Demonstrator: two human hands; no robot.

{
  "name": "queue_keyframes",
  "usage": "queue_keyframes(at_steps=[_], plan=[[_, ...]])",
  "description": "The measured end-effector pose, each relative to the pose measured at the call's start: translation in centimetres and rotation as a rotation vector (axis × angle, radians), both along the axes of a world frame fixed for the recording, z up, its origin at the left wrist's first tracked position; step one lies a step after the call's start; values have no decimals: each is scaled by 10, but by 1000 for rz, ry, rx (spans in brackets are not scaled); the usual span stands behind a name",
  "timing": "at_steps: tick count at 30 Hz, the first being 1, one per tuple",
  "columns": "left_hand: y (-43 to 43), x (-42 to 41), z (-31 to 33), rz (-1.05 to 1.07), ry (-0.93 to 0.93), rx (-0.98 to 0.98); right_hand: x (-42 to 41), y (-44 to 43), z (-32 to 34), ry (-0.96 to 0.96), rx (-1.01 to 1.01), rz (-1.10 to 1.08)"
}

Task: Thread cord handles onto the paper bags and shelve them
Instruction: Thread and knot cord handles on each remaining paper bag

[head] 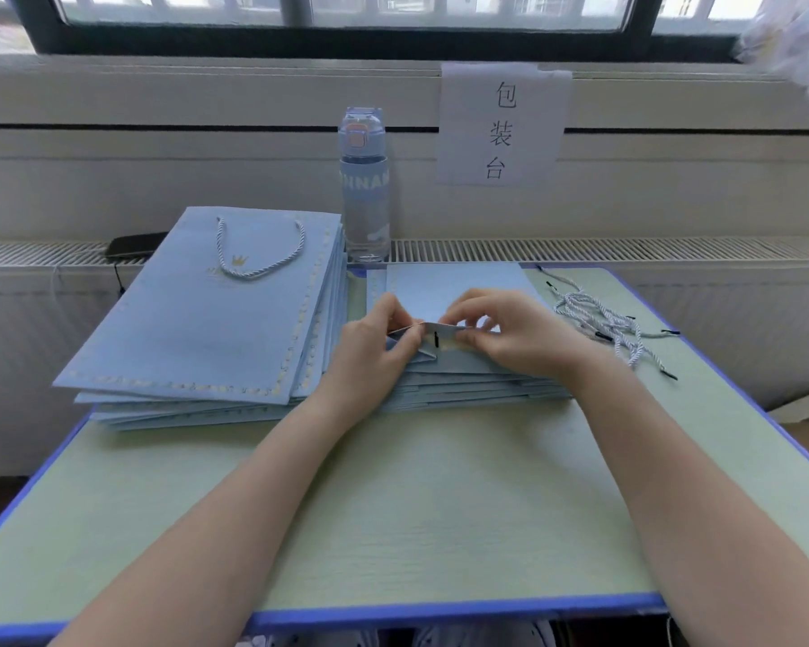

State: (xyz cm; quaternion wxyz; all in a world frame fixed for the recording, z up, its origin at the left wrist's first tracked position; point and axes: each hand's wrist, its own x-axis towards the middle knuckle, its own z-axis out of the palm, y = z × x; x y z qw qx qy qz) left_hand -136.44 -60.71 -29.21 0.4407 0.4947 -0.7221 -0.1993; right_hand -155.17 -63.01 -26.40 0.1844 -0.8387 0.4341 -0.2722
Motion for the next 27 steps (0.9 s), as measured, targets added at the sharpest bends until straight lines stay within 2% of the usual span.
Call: queue_keyframes(at_steps=[3, 11, 18, 20, 24, 27], plan=[[-2, 2, 2, -13, 29, 34, 3, 1, -1, 3, -260, 6], [4, 0, 7, -70, 168, 85, 6, 2, -2, 57, -375, 73], [4, 0, 9, -117, 177, 86, 16, 1, -11, 140, -717, -11], [5, 0, 10, -122, 183, 84, 14, 0, -12, 86, -708, -22], [5, 1, 8, -97, 167, 68, 8, 0, -7, -170, -478, 40], [1, 4, 5, -60, 123, 24, 9, 3, -1, -319, -342, -11]])
